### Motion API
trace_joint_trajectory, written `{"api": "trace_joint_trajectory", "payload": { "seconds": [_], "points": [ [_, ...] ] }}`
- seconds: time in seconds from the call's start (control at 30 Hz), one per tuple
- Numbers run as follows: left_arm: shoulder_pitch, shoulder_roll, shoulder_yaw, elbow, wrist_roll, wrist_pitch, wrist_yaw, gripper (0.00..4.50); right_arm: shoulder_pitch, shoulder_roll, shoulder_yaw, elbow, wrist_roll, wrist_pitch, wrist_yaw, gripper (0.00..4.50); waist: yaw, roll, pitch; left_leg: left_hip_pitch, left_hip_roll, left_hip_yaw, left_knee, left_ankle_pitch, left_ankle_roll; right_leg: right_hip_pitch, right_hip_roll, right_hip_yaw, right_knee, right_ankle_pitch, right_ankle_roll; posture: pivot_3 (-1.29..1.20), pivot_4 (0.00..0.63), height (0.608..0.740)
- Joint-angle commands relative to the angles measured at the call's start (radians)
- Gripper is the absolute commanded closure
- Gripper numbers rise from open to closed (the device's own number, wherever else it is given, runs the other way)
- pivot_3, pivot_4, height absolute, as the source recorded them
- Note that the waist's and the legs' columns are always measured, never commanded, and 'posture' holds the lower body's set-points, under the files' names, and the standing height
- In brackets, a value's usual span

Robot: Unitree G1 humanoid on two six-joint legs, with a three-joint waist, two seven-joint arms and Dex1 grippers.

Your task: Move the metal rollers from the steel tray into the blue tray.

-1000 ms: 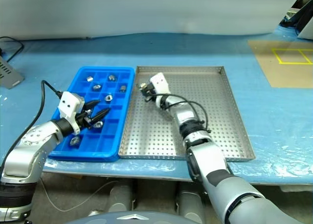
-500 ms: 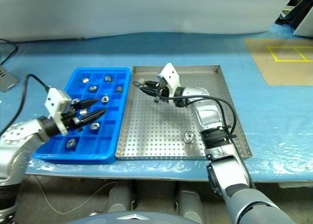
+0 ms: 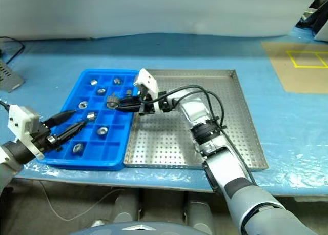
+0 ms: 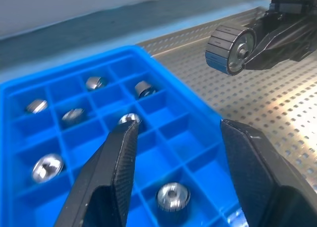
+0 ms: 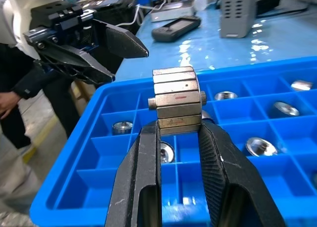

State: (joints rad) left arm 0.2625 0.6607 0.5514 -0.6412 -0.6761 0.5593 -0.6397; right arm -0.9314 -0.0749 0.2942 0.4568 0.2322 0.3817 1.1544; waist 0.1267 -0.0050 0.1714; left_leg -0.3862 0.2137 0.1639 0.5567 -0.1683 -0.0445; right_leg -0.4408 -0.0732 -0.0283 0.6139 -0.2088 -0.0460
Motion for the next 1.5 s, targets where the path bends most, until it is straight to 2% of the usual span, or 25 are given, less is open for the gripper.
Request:
{"api": "trace_joint_trajectory", "payload": {
  "seconds": [0.03, 0.2, 0.33, 0.47, 0.83, 1.0, 1.27, 1.4, 1.5],
  "points": [
    [0.058, -0.029, 0.071, -0.099, -0.006, 0.001, 0.064, 1.72, -0.044, 0.038, 0.024, 0.068, -0.027, -0.097, 0.028, 3.85, 0.022, 0.0, 0.0, 0.0, 0.001, 0.0, -0.001, 0.0, 0.0, 0.0, 0.0, 0.0, -0.001, 0.0, 0.0, 0.5, 0.15, 0.74],
    [0.121, -0.062, 0.075, -0.153, -0.003, -0.005, 0.112, 1.72, -0.072, 0.047, 0.025, 0.209, -0.079, -0.18, 0.023, 3.85, 0.06, 0.0, 0.0, 0.0, 0.003, 0.0, -0.002, 0.0, 0.0, 0.001, 0.0, 0.0, -0.004, 0.0, 0.0, 0.52, 0.15, 0.74],
    [0.116, -0.059, 0.064, -0.151, -0.005, -0.007, 0.133, 1.72, -0.087, 0.04, 0.01, 0.293, -0.116, -0.231, -0.012, 3.85, 0.088, 0.0, 0.0, 0.0, 0.004, -0.001, -0.002, 0.0, 0.0, 0.002, 0.0, 0.0, -0.004, 0.0, 0.0, 0.49, 0.15, 0.74],
    [0.068, -0.039, 0.028, -0.122, 0.004, -0.002, 0.14, 1.72, -0.081, 0.019, 0.006, 0.335, -0.156, -0.275, -0.056, 3.85, 0.09, 0.0, 0.0, 0.001, 0.004, -0.001, -0.002, 0.0, 0.0, 0.002, 0.0, 0.0, -0.003, 0.0, 0.0, 0.47, 0.15, 0.74],
    [-0.036, 0.007, -0.058, -0.04, 0.027, -0.002, 0.103, 1.72, -0.009, -0.024, -0.017, 0.235, -0.149, -0.236, -0.059, 3.85, 0.073, -0.001, 0.0, 0.001, 0.001, -0.001, -0.001, 0.0, 0.0, 0.001, 0.001, 0.0, -0.001, 0.0, 0.0, 0.37, 0.15, 0.74],
    [-0.07, 0.023, -0.079, -0.007, 0.031, -0.006, 0.084, 1.72, 0.007, -0.021, -0.029, 0.202, -0.141, -0.193, -0.073, 2.19, 0.072, 0.0, 0.0, 0.001, 0.001, -0.001, 0.004, 0.0, 0.0, 0.001, 0.001, 0.0, 0.002, 0.0, 0.0, 0.34, 0.15, 0.74],
    [-0.14, 0.037, -0.131, 0.05, 0.038, -0.012, 0.036, 1.72, 0.054, -0.081, -0.091, 0.043, -0.09, -0.092, -0.089, 2.19, 0.069, 0.0, 0.0, 0.001, 0.001, -0.001, 0.006, 0.0, -0.001, 0.001, 0.0, 0.001, 0.006, 0.0, 0.0, 0.26, 0.15, 0.74],
    [-0.229, 0.042, -0.206, 0.12, 0.046, -0.021, -0.016, 1.72, 0.133, -0.2, -0.132, -0.189, 0.011, 0.074, -0.006, 2.19, 0.064, -0.001, 0.0, 0.002, -0.001, -0.001, 0.007, 0.0, -0.001, 0.003, 0.0, 0.001, 0.007, 0.0, 0.001, 0.17, 0.15, 0.74],
    [-0.349, 0.027, -0.318, 0.215, 0.078, -0.045, -0.077, 1.72, 0.222, -0.315, -0.17, -0.346, 0.041, 0.172, -0.018, 2.19, 0.049, -0.001, 0.0, 0.002, -0.001, -0.001, 0.008, 0.001, -0.002, 0.003, 0.0, 0.001, 0.007, 0.0, 0.001, 0.1, 0.15, 0.74]
  ]
}}
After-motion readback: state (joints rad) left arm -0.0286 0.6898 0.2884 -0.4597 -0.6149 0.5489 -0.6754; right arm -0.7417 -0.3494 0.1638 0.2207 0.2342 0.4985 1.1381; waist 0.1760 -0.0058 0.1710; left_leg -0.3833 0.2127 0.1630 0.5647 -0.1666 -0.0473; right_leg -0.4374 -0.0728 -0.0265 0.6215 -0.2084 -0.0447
